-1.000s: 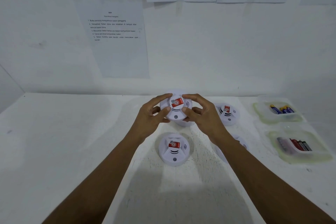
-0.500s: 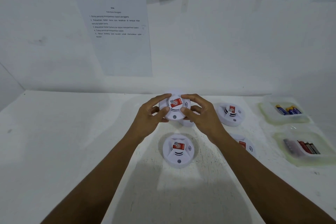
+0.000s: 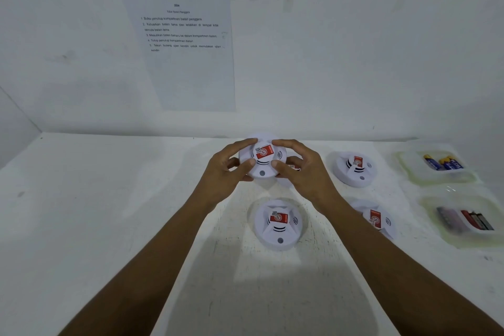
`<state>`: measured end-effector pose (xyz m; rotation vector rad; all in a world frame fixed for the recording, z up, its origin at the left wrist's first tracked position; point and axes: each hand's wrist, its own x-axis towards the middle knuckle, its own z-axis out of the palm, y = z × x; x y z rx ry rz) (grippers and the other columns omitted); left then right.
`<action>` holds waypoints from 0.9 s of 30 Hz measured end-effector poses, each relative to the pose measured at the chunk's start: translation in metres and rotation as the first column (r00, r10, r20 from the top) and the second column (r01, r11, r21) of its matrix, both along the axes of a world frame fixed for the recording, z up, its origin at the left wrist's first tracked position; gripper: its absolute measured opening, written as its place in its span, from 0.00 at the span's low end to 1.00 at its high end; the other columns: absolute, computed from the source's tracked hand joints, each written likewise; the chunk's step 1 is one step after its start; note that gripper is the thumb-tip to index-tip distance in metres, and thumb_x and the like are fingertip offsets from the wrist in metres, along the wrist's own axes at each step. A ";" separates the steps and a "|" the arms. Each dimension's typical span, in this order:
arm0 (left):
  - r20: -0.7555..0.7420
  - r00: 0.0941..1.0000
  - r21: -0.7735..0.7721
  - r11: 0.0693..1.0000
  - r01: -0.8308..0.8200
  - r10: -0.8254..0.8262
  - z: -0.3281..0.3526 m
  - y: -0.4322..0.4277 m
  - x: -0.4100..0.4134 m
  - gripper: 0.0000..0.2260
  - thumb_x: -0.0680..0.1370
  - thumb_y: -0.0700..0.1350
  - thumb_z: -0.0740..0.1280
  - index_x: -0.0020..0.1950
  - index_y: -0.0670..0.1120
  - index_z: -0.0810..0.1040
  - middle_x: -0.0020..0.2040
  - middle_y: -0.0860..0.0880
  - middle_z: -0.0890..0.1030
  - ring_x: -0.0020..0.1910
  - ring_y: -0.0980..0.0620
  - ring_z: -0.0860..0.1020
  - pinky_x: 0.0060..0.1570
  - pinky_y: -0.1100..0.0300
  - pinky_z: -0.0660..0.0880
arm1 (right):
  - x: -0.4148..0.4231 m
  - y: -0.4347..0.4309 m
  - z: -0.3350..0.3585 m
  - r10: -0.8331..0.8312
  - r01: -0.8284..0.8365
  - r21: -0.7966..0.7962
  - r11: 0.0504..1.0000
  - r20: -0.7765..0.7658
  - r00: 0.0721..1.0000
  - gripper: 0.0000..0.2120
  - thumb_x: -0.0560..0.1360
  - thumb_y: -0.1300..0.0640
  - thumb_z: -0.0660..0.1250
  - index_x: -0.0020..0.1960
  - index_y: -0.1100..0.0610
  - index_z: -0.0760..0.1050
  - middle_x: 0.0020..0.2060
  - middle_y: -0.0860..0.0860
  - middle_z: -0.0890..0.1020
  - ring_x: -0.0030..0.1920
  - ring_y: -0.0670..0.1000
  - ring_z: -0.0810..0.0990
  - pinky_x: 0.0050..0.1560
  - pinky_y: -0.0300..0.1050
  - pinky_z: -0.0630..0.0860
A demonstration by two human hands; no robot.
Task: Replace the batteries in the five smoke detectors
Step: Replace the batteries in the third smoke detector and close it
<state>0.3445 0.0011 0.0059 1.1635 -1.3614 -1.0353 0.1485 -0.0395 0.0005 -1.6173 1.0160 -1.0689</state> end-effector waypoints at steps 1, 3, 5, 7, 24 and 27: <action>0.002 1.000 -0.001 1.000 -0.001 0.001 -0.001 0.000 0.001 0.18 0.78 0.43 0.68 0.67 0.50 0.75 0.63 0.50 0.78 0.56 0.49 0.80 0.45 0.54 0.82 | 0.001 0.000 0.000 -0.001 0.001 0.002 1.000 0.002 1.000 0.17 0.75 0.56 0.72 0.63 0.50 0.77 0.61 0.51 0.80 0.57 0.54 0.82 0.55 0.58 0.81; 0.006 1.000 -0.005 1.000 -0.002 0.002 -0.002 0.000 0.004 0.18 0.77 0.43 0.68 0.67 0.51 0.75 0.63 0.50 0.78 0.56 0.50 0.80 0.44 0.55 0.82 | 0.004 0.000 -0.001 -0.002 0.002 0.008 1.000 -0.001 1.000 0.17 0.75 0.57 0.73 0.63 0.50 0.77 0.61 0.52 0.80 0.57 0.55 0.82 0.55 0.58 0.81; 0.010 1.000 -0.002 1.000 0.000 0.000 -0.004 -0.001 0.006 0.18 0.77 0.43 0.68 0.67 0.51 0.75 0.64 0.50 0.77 0.56 0.49 0.80 0.45 0.54 0.82 | 0.006 0.000 -0.002 -0.005 0.005 0.011 1.000 -0.003 1.000 0.18 0.75 0.57 0.73 0.64 0.52 0.77 0.61 0.52 0.80 0.57 0.55 0.82 0.55 0.58 0.82; 0.015 1.000 0.001 1.000 -0.002 0.002 -0.005 -0.001 0.008 0.18 0.77 0.43 0.68 0.67 0.50 0.75 0.64 0.49 0.77 0.57 0.48 0.80 0.46 0.53 0.82 | 0.008 0.000 -0.003 -0.007 0.007 0.005 1.000 -0.012 1.000 0.18 0.75 0.57 0.73 0.64 0.52 0.77 0.62 0.52 0.80 0.57 0.55 0.82 0.55 0.57 0.82; 0.093 0.995 -0.047 0.999 -0.019 0.023 -0.019 -0.005 0.027 0.21 0.76 0.42 0.70 0.69 0.48 0.73 0.65 0.52 0.75 0.57 0.49 0.79 0.45 0.55 0.82 | 0.023 0.003 -0.007 0.001 0.000 0.003 1.000 -0.084 0.996 0.22 0.73 0.58 0.75 0.66 0.53 0.76 0.63 0.51 0.79 0.57 0.51 0.82 0.55 0.48 0.82; 0.200 0.978 -0.094 0.995 -0.039 0.057 -0.028 -0.005 0.032 0.22 0.75 0.42 0.72 0.68 0.48 0.73 0.62 0.56 0.76 0.58 0.54 0.78 0.47 0.66 0.79 | 0.028 0.005 -0.007 0.011 -0.009 0.018 1.000 -0.123 0.992 0.21 0.72 0.59 0.75 0.64 0.50 0.77 0.60 0.47 0.80 0.55 0.47 0.82 0.52 0.38 0.81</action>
